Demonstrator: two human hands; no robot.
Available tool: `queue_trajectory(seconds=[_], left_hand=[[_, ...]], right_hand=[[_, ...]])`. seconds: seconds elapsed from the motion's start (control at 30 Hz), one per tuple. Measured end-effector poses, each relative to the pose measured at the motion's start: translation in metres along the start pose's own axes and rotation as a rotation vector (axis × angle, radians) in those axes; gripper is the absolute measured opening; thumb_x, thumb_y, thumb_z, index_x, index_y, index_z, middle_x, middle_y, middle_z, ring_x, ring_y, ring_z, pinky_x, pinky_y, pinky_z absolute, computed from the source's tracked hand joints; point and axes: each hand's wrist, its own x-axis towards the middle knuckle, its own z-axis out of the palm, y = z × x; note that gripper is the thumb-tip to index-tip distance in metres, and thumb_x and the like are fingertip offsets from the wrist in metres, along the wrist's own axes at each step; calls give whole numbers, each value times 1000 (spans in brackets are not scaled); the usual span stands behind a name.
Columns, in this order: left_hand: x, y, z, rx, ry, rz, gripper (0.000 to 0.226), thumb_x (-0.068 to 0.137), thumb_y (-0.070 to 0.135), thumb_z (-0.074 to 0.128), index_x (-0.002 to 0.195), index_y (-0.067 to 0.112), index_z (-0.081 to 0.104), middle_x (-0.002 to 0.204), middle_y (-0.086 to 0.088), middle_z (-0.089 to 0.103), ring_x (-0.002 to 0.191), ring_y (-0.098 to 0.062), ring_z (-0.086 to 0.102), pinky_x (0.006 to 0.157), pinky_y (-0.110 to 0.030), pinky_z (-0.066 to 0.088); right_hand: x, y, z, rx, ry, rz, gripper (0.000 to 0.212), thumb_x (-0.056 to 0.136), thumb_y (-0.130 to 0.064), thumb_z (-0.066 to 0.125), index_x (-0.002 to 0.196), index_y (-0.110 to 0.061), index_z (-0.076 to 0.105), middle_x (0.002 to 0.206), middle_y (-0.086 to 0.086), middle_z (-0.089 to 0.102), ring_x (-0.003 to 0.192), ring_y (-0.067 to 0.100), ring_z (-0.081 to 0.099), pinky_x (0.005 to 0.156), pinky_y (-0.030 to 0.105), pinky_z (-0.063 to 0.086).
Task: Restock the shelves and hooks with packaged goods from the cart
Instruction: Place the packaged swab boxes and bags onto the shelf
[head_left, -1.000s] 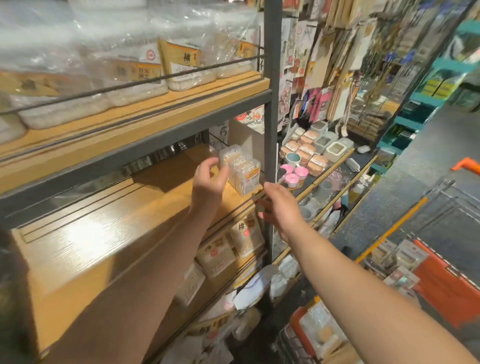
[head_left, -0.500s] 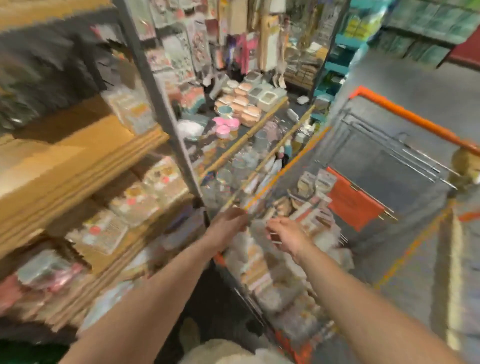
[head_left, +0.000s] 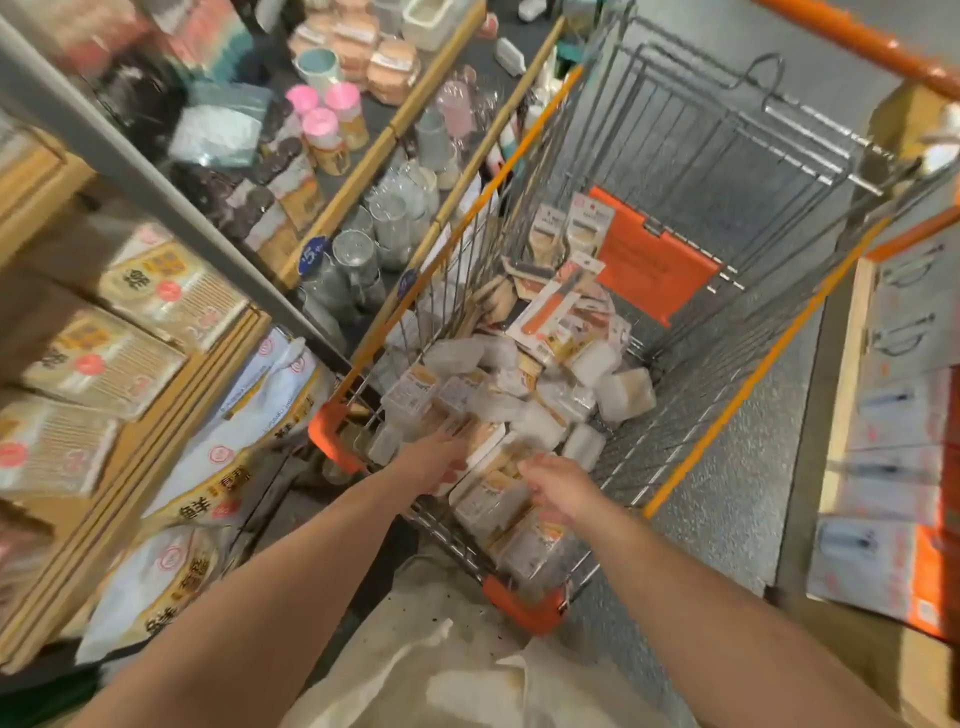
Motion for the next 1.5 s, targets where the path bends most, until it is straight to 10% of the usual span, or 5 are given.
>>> queue_trajectory(seconds=[0.27,0.53,0.87,1.27,1.5], left_hand=[[33,7,-32,37,-54,-97,29,101,32,50,123,15,57,109,-5,66,97,-18,62,77,-31,48],[47,8,-38,3,-72,-185,25,101,32,50,120,17,55,121,-10,65,113,-25,62,94,-36,45],[47,20,-34,-48,-343,-137,11,99,34,54,104,25,58,100,0,69,92,-16,65,83,-32,47],[70,5,-67,-188,28,-162,34,98,17,56,131,13,50,114,-8,65,85,-19,64,72,-31,47],[80,5,-71,-227,65,-204,33,96,17,60,128,16,52,118,-9,66,98,-22,66,71,-31,50]], right_hand=[[51,-1,43,-322,80,150,81,73,-65,69,130,-9,55,113,12,68,105,31,63,94,43,51],[57,6,42,-425,72,172,61,76,-40,80,127,-14,60,120,6,66,109,25,60,97,38,47],[34,-27,20,587,2,-43,21,85,-4,70,105,-4,64,101,14,70,88,26,69,77,37,60],[86,-62,28,646,107,173,54,76,-62,71,108,-19,66,89,0,66,74,17,62,69,27,52],[87,-76,36,564,133,203,36,89,-26,70,118,-10,59,86,5,63,65,16,61,54,28,48]])
